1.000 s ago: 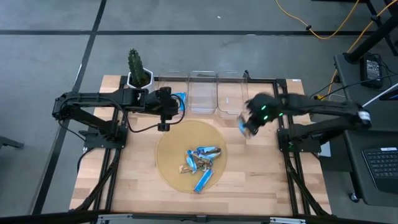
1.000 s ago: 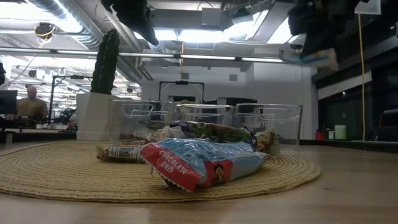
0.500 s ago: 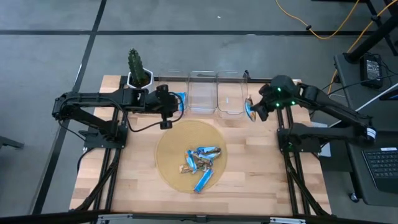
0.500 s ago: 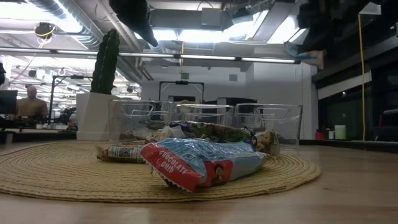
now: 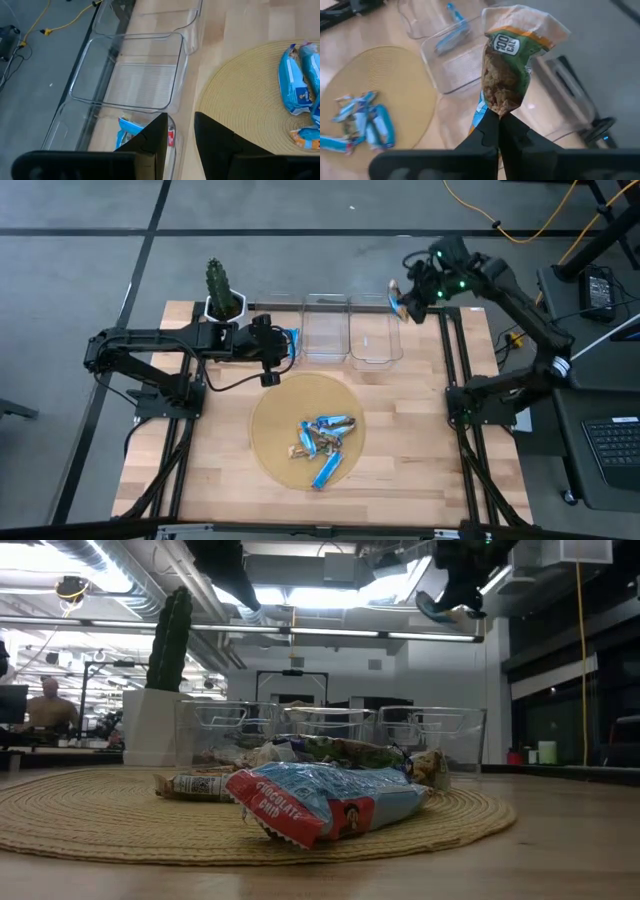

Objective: Pick and place Granola Bars by type
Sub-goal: Put the orange granola bar into the right transparent bin

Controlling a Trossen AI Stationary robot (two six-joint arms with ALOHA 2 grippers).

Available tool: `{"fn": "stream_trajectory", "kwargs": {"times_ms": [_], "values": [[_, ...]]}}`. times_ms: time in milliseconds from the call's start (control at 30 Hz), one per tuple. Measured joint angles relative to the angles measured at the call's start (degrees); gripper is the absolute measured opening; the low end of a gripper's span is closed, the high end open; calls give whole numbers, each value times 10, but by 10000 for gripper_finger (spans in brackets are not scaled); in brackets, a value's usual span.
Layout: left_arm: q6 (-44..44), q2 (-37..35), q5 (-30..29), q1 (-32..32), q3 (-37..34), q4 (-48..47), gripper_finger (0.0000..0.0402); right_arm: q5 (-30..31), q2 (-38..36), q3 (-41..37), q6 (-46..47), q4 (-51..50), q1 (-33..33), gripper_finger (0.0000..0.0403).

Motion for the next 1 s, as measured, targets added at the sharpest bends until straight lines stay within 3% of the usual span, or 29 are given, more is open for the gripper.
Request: {"fn": "stream_trajectory", "kwargs": {"times_ms": [267, 600, 1000], "values": [[-1, 0, 0, 0, 0, 0, 88, 0, 65, 4, -44, 17, -16, 6], [-3, 0, 0, 0, 0, -1, 88, -15, 149, -119, -30, 130, -15, 6], [-16, 0, -18, 0, 0, -1, 88, -15, 201, -208, -15, 209, -14, 6]]}}
